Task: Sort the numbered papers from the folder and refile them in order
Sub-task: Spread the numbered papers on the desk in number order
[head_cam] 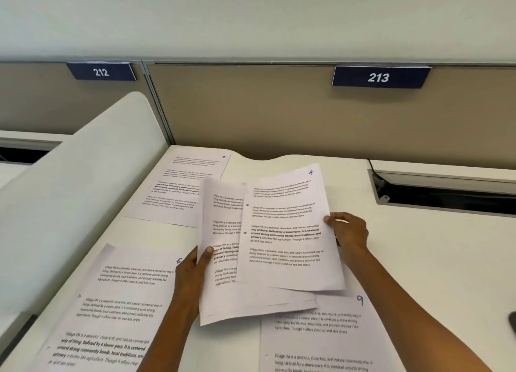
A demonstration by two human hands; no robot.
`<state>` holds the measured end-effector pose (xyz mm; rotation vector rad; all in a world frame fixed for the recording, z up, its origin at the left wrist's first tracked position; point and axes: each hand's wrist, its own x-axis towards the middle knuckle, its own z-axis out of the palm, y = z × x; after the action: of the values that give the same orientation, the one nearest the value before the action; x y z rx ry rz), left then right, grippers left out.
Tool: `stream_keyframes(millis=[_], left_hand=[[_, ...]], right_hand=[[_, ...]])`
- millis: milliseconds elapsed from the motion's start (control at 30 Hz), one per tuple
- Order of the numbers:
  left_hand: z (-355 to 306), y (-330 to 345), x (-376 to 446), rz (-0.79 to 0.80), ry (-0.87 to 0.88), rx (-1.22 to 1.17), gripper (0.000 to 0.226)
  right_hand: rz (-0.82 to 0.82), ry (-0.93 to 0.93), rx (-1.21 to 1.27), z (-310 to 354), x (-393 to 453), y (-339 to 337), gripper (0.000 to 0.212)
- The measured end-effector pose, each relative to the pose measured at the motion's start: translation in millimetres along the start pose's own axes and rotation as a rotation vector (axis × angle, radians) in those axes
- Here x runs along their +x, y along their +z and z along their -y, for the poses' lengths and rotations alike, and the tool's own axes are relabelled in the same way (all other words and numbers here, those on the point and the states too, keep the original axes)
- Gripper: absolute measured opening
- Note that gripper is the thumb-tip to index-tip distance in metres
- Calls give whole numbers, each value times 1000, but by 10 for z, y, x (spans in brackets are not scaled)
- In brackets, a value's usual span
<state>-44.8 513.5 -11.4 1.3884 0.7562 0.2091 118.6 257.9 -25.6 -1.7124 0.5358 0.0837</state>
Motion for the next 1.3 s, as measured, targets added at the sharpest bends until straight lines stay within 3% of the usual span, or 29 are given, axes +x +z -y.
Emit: stream_keyframes(millis=[167,300,600,667,733,800,867,933,1100,1300], left_hand=[[-78,-146,129,-100,60,93,28],[-133,-367,242,-182,86,188,47],[-87,-389,473,-201,54,194,51],[-78,-304,490,-177,48,187,52],[-92,-202,507,-166,55,146,49],[-130,-82,500,-146,60,93,38],[-194,36,461,-121,56,23,25],[-240,107,442,-111,50,-19,22],[-192,56,513,-79,13,-62,13],[-227,87,429,-103,61,-33,20]], right_hand=[[-130,-56,-87,217,392,1,4],[-170,-88,-140,253,592,74,12],[-192,-192,-225,276,665,276,24],[-224,-314,-327,249,676,306,29],[-291,-551,-502,267,625,391,34],[-162,-679,-446,340,475,531,32],[193,-467,-255,459,264,671,36],[427,-227,-119,483,144,755,35],[452,-67,90,355,133,766,22],[570,-32,28,374,41,736,39]])
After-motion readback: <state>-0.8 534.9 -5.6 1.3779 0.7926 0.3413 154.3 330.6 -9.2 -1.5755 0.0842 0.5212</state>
